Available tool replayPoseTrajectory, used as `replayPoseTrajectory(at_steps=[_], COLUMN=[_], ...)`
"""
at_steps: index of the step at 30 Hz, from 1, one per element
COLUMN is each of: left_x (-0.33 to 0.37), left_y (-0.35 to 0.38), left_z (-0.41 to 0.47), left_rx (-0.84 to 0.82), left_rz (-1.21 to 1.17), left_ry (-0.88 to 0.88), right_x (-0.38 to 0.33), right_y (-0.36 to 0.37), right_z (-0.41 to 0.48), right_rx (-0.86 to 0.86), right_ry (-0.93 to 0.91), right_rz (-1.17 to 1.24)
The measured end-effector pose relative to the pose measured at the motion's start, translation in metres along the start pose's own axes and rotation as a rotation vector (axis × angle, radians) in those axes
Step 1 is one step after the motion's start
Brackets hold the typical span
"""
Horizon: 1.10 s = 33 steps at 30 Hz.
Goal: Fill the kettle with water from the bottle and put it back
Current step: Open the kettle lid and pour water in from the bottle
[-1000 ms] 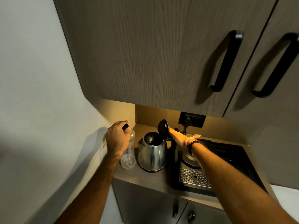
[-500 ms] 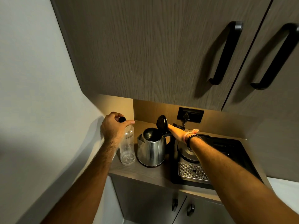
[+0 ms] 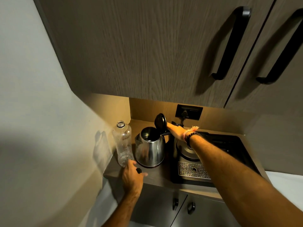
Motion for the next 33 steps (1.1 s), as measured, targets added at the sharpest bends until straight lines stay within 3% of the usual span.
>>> replayPoseTrajectory(at_steps=[9, 14, 16, 21, 24, 27, 33], left_x=[-0.033, -0.029, -0.007, 0.038, 0.044, 0.057, 0.091], left_y=[0.012, -0.033, -0.049, -0.06, -0.065, -0.075, -0.09], left_z=[0.02, 0.027, 0.039, 0.072, 0.073, 0.071, 0.073], left_rx=[0.025, 0.436, 0.495, 0.332, 0.291, 0.259, -0.147], left_rz=[0.045, 0.015, -0.046, -0.228, -0.138, -0.07, 0.264], left_ry=[0.036, 0.146, 0.16, 0.081, 0.073, 0.206, 0.346], right_x=[0.004, 0.004, 0.004, 0.003, 0.002, -0.001, 0.0], right_y=[0.003, 0.001, 0.002, 0.002, 0.002, 0.003, 0.006], right_z=[0.008, 0.005, 0.005, 0.005, 0.005, 0.007, 0.004], right_rx=[-0.011, 0.009, 0.019, -0.013, -0.05, -0.057, 0.031], right_ry=[0.037, 0.019, 0.022, -0.017, -0.073, -0.134, -0.19], right_rz=[0.143, 0.114, 0.121, 0.142, 0.08, 0.074, 0.18])
Point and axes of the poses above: each hand's wrist, its own z-axis towards the middle knuckle, its own y-axis out of the palm, x = y × z, the point moved 3 cm from there along z, towards the middle knuckle, and after that the axes turned 2 degrees about z, right-handed, at the moved point
